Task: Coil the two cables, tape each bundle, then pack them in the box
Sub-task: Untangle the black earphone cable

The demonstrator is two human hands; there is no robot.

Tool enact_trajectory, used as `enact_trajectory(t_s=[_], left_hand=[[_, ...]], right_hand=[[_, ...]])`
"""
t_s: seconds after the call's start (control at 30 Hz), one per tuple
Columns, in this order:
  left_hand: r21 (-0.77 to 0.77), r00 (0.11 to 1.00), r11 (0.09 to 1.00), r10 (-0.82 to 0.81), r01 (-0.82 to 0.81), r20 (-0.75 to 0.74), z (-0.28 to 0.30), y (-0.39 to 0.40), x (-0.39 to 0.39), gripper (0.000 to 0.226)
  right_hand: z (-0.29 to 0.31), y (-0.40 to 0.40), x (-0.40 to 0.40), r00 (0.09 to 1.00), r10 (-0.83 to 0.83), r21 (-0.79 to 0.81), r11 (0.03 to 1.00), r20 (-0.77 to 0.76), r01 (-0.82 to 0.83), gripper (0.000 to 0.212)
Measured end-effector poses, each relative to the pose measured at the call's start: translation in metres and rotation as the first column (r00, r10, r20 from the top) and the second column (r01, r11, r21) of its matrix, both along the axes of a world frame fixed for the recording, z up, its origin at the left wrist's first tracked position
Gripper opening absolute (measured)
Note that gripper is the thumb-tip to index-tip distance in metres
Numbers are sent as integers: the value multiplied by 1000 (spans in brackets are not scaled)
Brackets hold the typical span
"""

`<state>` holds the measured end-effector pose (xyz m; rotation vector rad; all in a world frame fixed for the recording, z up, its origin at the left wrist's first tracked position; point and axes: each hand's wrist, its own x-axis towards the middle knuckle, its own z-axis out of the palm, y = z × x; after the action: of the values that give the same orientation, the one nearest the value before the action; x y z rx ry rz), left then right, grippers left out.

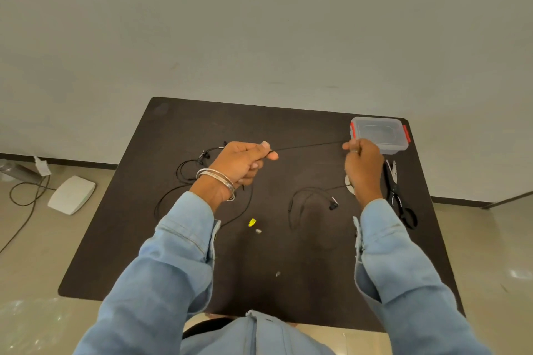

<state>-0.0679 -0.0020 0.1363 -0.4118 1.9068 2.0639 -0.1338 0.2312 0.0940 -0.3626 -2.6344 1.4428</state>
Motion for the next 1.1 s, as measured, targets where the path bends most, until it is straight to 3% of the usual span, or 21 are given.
enact_trajectory(t_s=[0.07, 0.13, 0.23, 0.33, 0.43, 0.5, 0.63, 0.8, 0.9, 0.97, 1.03, 1.1], left_hand=[[41, 999, 999, 35, -36, 29, 1, 6, 0, 31], [58, 997, 997, 55, -58, 52, 3, 14, 0, 30], [42, 998, 998, 36, -39, 61, 5, 23, 0, 30], [18, 998, 1000, 7, -8, 60, 8, 24, -1, 31], [-17, 996, 998, -51, 52, 69, 9, 20, 1, 33], [-45, 993, 995, -82, 86, 81, 7, 15, 3, 32], [-58, 989, 991, -113, 119, 95, 3, -5, 6, 34], [63, 990, 998, -37, 28, 137, 2, -24, 7, 33], [279, 975, 959, -3, -60, 220, 4, -23, 6, 31], [430, 966, 896, -8, -108, 259, 5, -18, 5, 28], [519, 957, 843, -16, -143, 291, 6, -11, 4, 26], [553, 943, 820, -48, -150, 328, 4, -2, 4, 26]], right_hand=[[1, -6, 0, 988, 126, 319, 936, 92, -149, 23], [7, -18, 5, 929, 369, 421, 841, 15, -340, 29], [18, -37, 21, 726, 669, 170, 743, -161, -647, 29], [21, -44, 30, 659, 708, 52, 690, -254, -722, 20], [14, -37, 26, 716, 647, 21, 745, -262, -666, 21], [9, -28, 22, 802, 549, -29, 821, -233, -570, 24], [2, 2, 9, 979, 140, -174, 971, -145, -165, 26], [-14, 36, 0, 962, -268, -214, 938, 59, 275, 26], [-29, 42, 0, 908, -333, -110, 923, 253, 369, 29], [-34, 39, 7, 906, -211, 119, 977, 366, 180, 31], [-30, 27, 17, 944, 10, 355, 925, 329, -133, 27], [-16, 9, 29, 936, 324, 289, 890, 140, -352, 45]])
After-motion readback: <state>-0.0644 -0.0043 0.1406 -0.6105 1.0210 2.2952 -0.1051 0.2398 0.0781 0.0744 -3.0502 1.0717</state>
